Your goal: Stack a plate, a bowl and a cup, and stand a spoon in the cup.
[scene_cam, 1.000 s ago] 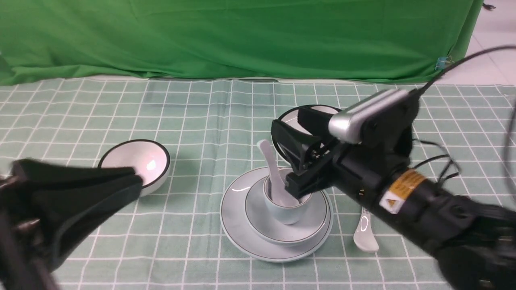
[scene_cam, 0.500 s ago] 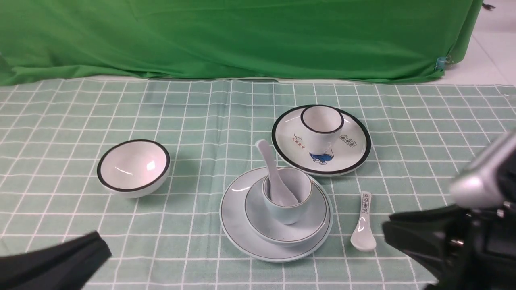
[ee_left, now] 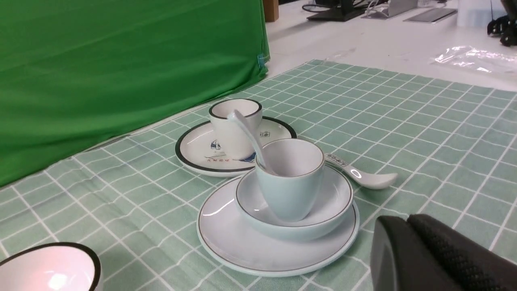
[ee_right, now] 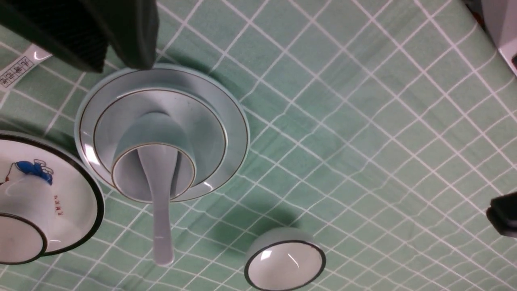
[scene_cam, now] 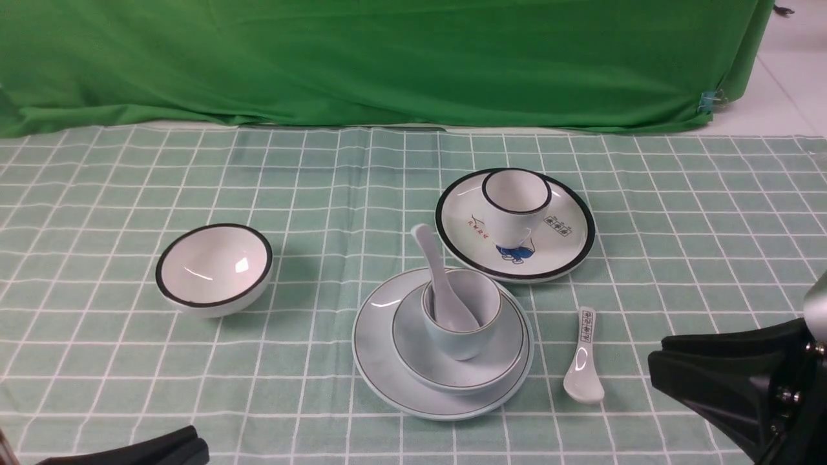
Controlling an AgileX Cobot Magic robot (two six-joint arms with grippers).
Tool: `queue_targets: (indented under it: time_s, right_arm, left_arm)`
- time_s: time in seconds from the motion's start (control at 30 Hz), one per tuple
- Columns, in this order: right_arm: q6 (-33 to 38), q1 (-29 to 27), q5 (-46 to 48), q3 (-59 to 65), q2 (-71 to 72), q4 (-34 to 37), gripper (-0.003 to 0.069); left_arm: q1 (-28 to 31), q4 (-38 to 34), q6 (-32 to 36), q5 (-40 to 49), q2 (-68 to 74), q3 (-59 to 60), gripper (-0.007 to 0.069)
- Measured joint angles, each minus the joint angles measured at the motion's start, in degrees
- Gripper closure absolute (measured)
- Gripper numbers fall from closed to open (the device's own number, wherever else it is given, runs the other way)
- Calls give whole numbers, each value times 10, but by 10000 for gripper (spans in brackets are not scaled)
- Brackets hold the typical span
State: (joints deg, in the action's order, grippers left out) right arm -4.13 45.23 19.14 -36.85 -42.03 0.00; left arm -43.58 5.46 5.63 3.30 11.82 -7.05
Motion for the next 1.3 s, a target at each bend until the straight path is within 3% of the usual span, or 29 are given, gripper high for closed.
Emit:
queue_targets:
  time_s: [0.07, 0.17, 0.37, 0.53, 0.7, 1.3]
  right_arm:
    - [7, -31, 7, 1, 17, -3, 578]
    - [70, -135, 10, 48, 67, 20, 640]
    - [139, -301, -8, 193, 211, 47, 643]
    - [143, -374, -40, 296, 328, 50, 643]
    - [136, -405, -55, 372, 417, 52, 643]
    - [134, -410, -59, 372, 419, 54, 638]
  left_arm:
    - [0, 0, 1, 1, -1, 2, 615]
    - [0, 0, 1, 1, -1, 4, 615]
    - [0, 0, 1, 1, -1, 6, 615]
    - [0, 0, 1, 1, -1, 6, 615]
    - [0, 0, 1, 0, -1, 6, 615]
    - [0, 0, 1, 0, -1, 6, 613]
